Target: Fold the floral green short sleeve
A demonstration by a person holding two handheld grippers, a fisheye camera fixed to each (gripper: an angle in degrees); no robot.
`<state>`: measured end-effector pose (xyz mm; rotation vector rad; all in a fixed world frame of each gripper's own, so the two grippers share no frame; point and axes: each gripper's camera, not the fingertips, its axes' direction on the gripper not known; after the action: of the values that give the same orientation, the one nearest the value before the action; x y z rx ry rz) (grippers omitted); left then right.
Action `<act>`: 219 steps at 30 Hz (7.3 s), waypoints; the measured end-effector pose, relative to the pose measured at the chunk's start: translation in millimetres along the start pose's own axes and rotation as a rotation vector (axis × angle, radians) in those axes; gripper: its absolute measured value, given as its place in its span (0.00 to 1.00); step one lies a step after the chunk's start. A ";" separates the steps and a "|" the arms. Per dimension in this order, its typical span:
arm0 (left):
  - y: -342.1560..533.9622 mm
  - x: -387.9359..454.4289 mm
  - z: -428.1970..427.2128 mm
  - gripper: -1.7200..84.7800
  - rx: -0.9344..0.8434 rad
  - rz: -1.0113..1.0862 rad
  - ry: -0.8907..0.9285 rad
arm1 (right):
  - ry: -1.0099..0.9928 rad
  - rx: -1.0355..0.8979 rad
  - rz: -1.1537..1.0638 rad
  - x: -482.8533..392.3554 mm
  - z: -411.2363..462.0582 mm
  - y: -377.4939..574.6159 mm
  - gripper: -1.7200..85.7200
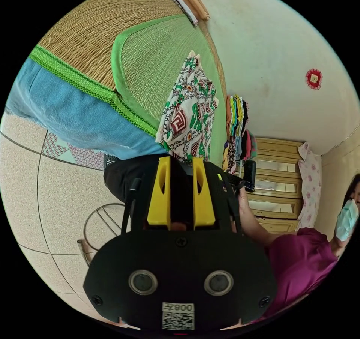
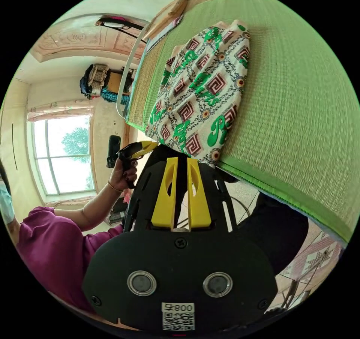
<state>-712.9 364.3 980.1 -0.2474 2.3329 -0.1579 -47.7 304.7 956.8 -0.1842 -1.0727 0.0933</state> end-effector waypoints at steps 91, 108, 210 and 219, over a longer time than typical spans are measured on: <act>-29.3 -67.4 -70.0 0.07 0.199 -0.228 0.274 | -0.530 0.106 0.128 -158.2 -87.4 24.9 0.02; 33.6 6.9 -45.2 0.05 0.212 -0.052 0.442 | -0.543 0.160 0.073 -261.3 -107.1 103.2 0.02; -899.4 251.3 1315.6 0.05 -0.376 0.537 0.133 | -0.353 0.791 0.247 -435.6 -1183.0 -139.0 0.02; -928.1 194.0 1317.6 0.04 -0.362 0.482 0.166 | -0.196 0.886 0.333 -467.7 -1176.2 -124.1 0.02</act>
<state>219.9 -633.9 103.4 0.1633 2.5003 0.5000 762.6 -17.0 30.7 0.4587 -1.0958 0.8818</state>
